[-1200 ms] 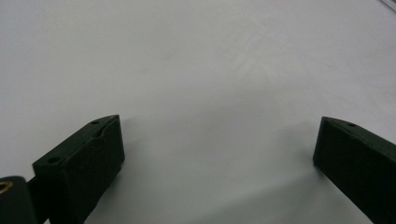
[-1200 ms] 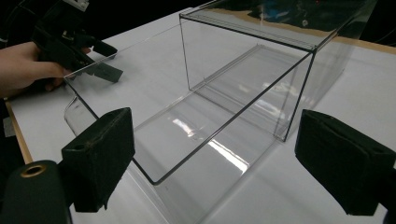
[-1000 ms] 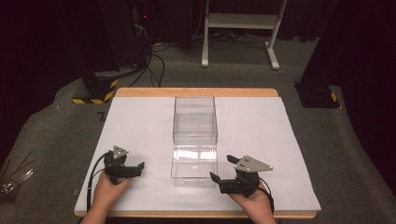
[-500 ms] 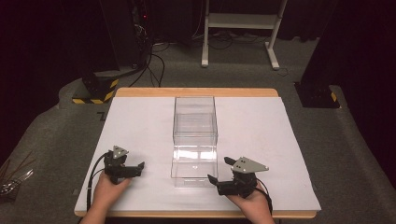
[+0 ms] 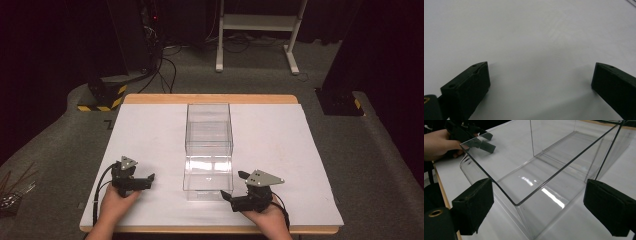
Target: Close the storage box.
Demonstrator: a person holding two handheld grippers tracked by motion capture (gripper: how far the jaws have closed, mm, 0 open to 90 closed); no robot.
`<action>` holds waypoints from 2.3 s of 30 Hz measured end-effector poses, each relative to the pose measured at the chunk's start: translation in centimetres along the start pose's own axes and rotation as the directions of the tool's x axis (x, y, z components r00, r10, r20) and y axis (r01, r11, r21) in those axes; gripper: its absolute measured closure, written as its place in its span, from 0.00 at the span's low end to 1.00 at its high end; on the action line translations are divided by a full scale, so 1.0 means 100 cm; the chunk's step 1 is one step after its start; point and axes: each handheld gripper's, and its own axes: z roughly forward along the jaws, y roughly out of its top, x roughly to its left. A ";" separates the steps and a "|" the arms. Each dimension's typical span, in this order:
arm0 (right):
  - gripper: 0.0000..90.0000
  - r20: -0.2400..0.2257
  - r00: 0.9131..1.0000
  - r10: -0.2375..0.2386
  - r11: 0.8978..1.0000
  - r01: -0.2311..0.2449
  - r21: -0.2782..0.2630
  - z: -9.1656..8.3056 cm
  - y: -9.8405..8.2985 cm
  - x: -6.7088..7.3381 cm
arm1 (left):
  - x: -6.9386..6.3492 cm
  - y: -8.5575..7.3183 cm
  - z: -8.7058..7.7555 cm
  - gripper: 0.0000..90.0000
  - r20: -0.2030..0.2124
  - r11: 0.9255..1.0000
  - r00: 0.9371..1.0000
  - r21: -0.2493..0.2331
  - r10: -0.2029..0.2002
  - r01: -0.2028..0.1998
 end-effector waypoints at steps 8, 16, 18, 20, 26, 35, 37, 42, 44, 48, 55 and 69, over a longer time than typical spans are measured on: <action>0.11 0.008 1.000 -0.030 0.998 0.029 0.062 0.008 -0.005 0.000 | 0.000 0.000 0.000 0.02 0.001 1.000 1.000 0.000 0.000 0.000; 0.11 0.005 0.999 -0.037 0.998 0.037 0.060 0.014 -0.005 0.003 | 0.000 0.000 0.000 0.02 0.001 1.000 1.000 0.000 0.000 0.000; 0.11 0.014 0.999 -0.030 0.998 0.030 0.050 0.014 -0.004 0.002 | 0.000 0.000 0.000 0.02 0.001 1.000 1.000 0.000 0.000 0.000; 0.11 0.014 1.000 -0.027 0.999 0.026 0.047 0.014 -0.004 0.001 | 0.000 0.000 0.000 0.02 0.001 1.000 1.000 0.000 0.000 0.000; 0.12 0.031 0.999 -0.021 0.999 0.020 0.035 0.015 -0.002 -0.003 | 0.000 0.000 0.000 0.02 0.000 1.000 1.000 0.000 0.000 0.000; 0.12 0.064 0.998 -0.011 1.000 0.009 0.023 0.019 -0.001 -0.006 | 0.000 0.000 0.000 0.02 0.000 1.000 1.000 0.000 0.001 -0.001; 0.12 0.071 0.997 -0.003 1.000 0.003 0.013 0.020 -0.001 -0.007 | 0.000 0.000 0.000 0.02 0.000 1.000 1.000 0.000 0.000 0.000; 0.12 0.086 0.996 0.001 1.000 -0.001 0.007 0.022 0.000 -0.008 | 0.000 0.000 0.000 0.02 0.000 1.000 1.000 0.000 0.000 0.000; 0.12 0.090 0.996 0.001 1.000 -0.001 0.005 0.023 0.000 -0.009 | 0.000 0.000 0.000 0.02 0.000 1.000 1.000 0.000 0.000 0.000; 0.12 0.097 0.995 0.017 1.000 -0.018 0.003 0.025 0.001 -0.011 | 0.000 0.000 0.000 0.02 0.000 1.000 1.000 0.000 0.000 0.000; 0.12 0.111 0.993 0.033 0.999 -0.031 -0.013 0.029 0.001 -0.014 | 0.000 0.000 0.000 0.02 0.000 1.000 1.000 0.000 0.000 0.000; 0.14 0.146 0.988 0.049 0.999 -0.047 -0.015 0.035 -0.001 -0.016 | 0.000 0.000 0.000 0.02 -0.001 1.000 1.000 0.004 0.005 -0.005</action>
